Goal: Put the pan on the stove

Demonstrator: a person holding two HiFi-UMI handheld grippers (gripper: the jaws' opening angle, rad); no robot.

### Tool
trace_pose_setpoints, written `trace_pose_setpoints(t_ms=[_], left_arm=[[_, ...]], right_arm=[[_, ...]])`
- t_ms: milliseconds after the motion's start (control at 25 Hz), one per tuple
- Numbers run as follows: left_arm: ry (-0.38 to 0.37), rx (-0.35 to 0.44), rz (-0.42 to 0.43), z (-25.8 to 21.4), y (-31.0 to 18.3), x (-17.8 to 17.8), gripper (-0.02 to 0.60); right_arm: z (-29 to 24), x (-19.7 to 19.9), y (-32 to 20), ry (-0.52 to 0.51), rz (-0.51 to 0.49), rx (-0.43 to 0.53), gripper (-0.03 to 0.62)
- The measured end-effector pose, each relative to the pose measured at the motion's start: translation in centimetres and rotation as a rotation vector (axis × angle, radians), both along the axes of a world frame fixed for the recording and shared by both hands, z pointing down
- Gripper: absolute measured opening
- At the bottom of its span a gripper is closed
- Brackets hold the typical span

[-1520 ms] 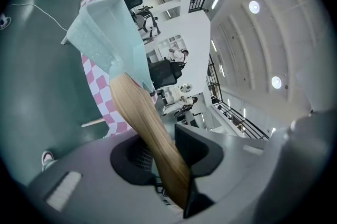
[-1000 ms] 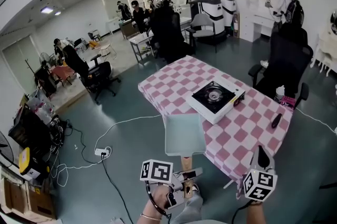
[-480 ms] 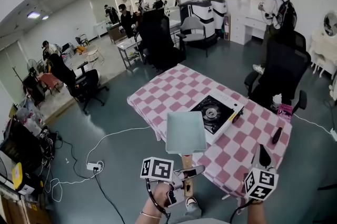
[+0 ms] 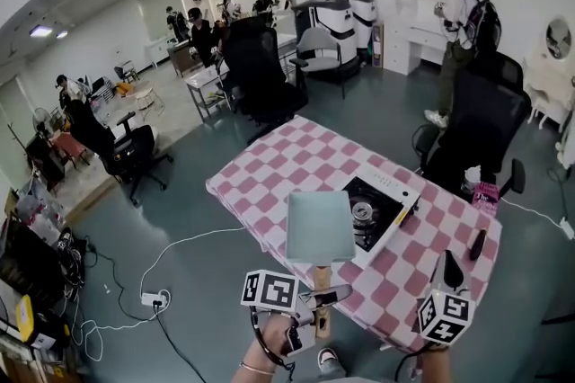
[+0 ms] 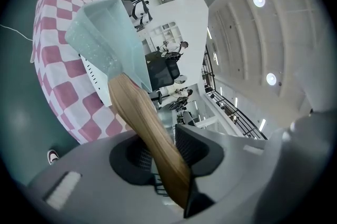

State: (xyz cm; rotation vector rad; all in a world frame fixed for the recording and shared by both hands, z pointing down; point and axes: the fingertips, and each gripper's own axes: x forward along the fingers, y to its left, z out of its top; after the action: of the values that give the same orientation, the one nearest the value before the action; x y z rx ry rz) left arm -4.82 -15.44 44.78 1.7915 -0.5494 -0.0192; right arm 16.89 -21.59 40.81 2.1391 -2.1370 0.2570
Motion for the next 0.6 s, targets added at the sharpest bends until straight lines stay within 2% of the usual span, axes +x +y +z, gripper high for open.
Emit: trace_pose_setpoints(t_ms=[600], left_arm=[[0.007,-0.018,0.04,0.9,-4.1,-0.9,0.115]], right_arm=[[1.2,-2.1,-6.0,0.036,-0.005,-0.044,0.009]])
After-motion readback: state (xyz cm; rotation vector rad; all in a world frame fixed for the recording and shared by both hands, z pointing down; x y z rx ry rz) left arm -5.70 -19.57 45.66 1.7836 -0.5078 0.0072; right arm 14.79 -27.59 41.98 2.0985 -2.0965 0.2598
